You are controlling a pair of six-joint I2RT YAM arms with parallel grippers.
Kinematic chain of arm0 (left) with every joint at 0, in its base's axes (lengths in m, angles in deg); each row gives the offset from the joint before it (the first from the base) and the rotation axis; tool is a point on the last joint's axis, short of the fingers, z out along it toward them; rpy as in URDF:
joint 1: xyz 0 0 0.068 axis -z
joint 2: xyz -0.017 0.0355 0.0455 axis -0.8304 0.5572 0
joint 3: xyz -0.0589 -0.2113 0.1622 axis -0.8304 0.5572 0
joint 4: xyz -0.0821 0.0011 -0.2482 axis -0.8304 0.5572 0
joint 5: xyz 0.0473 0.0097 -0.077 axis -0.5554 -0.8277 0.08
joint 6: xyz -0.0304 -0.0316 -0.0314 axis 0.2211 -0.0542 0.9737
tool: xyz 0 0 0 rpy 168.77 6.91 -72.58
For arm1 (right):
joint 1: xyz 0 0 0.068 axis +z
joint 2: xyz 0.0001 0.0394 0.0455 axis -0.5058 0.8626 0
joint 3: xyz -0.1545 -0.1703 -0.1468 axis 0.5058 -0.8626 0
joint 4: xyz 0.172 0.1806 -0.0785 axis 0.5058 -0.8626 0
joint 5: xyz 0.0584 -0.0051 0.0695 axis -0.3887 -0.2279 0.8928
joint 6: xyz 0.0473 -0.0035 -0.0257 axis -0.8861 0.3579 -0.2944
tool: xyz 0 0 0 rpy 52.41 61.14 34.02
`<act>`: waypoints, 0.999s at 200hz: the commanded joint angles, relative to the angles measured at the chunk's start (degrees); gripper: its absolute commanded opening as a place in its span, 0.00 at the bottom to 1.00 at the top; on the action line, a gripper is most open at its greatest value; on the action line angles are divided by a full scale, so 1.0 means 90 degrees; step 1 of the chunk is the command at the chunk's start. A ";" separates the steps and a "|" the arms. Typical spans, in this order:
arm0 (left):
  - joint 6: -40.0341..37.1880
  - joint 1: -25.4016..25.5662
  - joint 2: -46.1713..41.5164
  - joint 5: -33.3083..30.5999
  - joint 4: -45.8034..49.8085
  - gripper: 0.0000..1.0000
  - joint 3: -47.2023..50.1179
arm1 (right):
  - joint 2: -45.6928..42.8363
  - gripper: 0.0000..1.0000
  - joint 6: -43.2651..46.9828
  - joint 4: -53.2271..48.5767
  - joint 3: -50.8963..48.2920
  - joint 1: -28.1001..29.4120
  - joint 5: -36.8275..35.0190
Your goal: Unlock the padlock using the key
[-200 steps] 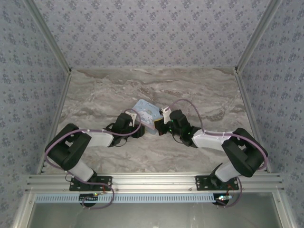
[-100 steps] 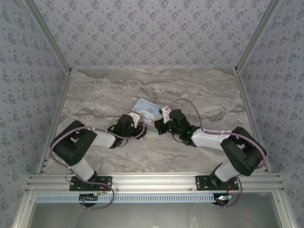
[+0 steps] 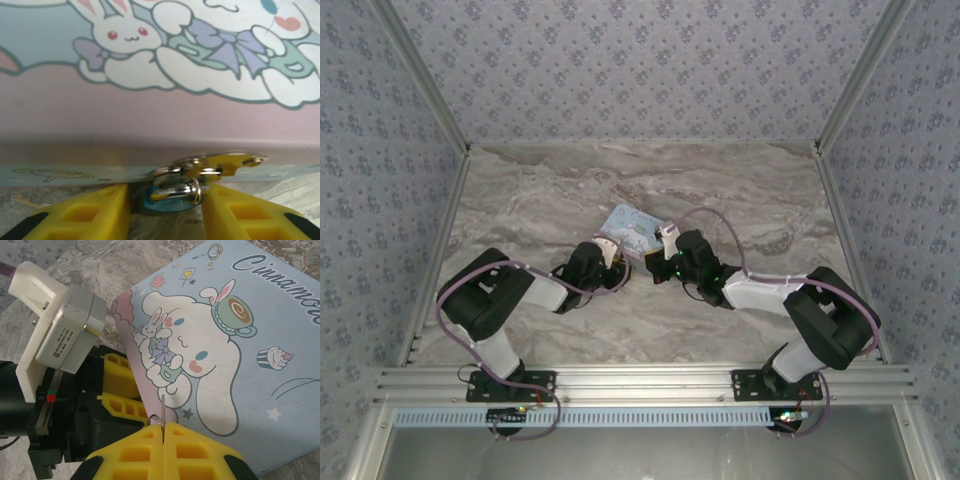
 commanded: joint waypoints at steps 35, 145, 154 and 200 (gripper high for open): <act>-0.0042 0.0206 0.0499 -0.0457 0.0566 0.45 -0.0150 | 0.0033 0.00 0.0006 -0.0037 0.0062 -0.0025 -0.0079; -0.0136 0.0343 0.0458 -0.0673 0.1163 0.31 -0.0481 | -0.0371 0.00 0.0015 0.0005 -0.0135 -0.0028 -0.0143; -0.0105 0.0343 0.0391 -0.0631 0.1216 0.30 -0.0499 | -0.0477 0.00 0.0029 0.0056 -0.0217 -0.0033 -0.0159; 0.0184 0.0343 -0.0106 -0.0338 0.1929 0.26 -0.0795 | -0.1198 0.00 0.0271 0.0247 -0.0878 -0.0099 -0.0226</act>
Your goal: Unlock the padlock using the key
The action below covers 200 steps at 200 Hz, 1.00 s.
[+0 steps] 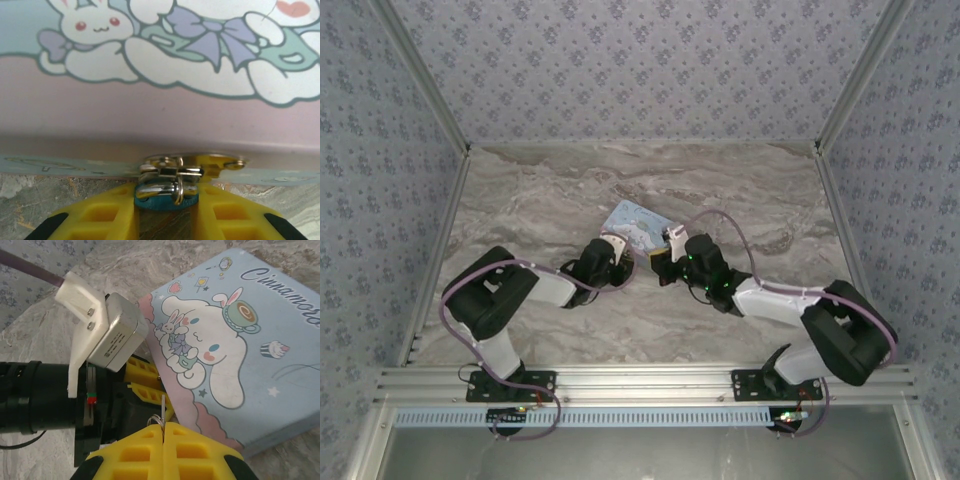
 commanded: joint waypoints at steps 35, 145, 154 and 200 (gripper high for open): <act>0.0688 0.0025 -0.0492 0.0787 0.1728 0.23 -0.0535 | -0.1041 0.00 0.0373 0.0157 -0.1105 -0.0157 -0.0111; 0.2510 -0.0049 -0.0889 0.1473 0.2041 0.18 -0.0875 | -0.1765 0.00 0.1103 0.0540 -0.2194 0.0042 0.0230; 0.2659 -0.0049 -0.0913 0.1530 0.2005 0.18 -0.0891 | -0.1731 0.00 0.1116 0.0675 -0.2240 0.0058 0.0264; 0.3279 -0.0048 -0.1070 0.1847 0.1835 0.18 -0.0952 | -0.1349 0.00 0.1170 0.1210 -0.2210 0.0217 0.0395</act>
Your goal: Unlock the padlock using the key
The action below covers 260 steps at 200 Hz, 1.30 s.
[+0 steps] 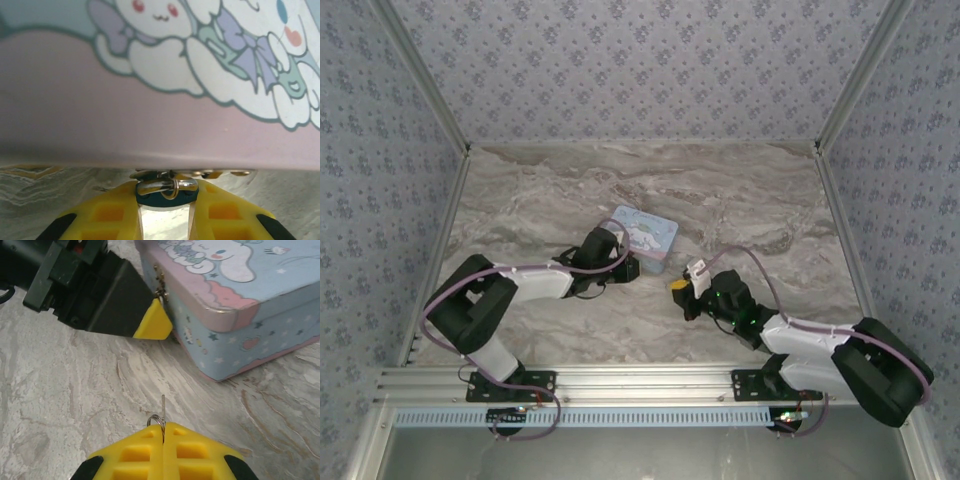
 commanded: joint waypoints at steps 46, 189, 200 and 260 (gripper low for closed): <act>0.1230 -0.0031 -0.0386 0.0674 -0.0789 0.18 -0.0179 | 0.0750 0.00 0.0138 0.1138 0.0130 0.0114 0.0207; 0.2366 -0.0075 -0.0593 0.0791 -0.1778 0.20 0.0179 | 0.1482 0.00 -0.0637 0.2117 0.0624 -0.0528 0.0930; 0.2454 -0.0080 -0.0594 0.0796 -0.1880 0.20 0.0216 | 0.1544 0.00 -0.0662 0.2109 0.0676 -0.0546 0.0982; 0.2495 -0.0084 -0.0681 0.0791 -0.1864 0.20 0.0247 | 0.1972 0.00 -0.0770 0.2213 0.0852 -0.0585 0.0980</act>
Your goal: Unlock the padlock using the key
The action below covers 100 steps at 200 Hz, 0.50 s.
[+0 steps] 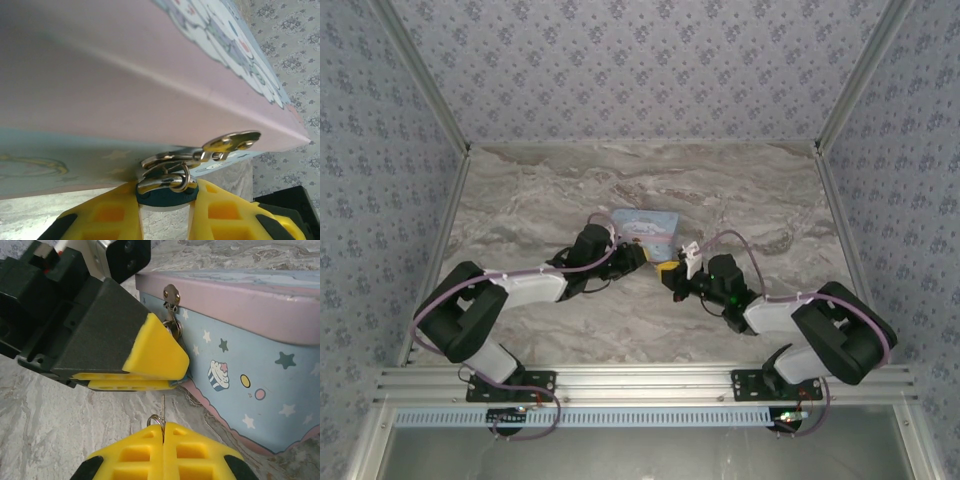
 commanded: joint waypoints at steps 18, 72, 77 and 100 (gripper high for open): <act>0.0030 -0.0053 -0.0295 0.0099 -0.0539 0.20 -0.0024 | 0.0353 0.00 -0.0179 0.0324 0.0228 -0.0050 0.0087; 0.0010 -0.0059 -0.0306 0.0099 -0.0510 0.20 -0.0014 | 0.0602 0.00 -0.0254 0.0589 0.0314 -0.0058 0.0112; -0.0003 -0.0063 -0.0307 0.0094 -0.0514 0.20 -0.0014 | 0.0617 0.00 -0.0254 0.0589 0.0318 -0.0069 0.0110; -0.0018 -0.0071 -0.0322 0.0097 -0.0497 0.20 -0.0023 | 0.0660 0.00 -0.0259 0.0598 0.0357 -0.0061 0.0156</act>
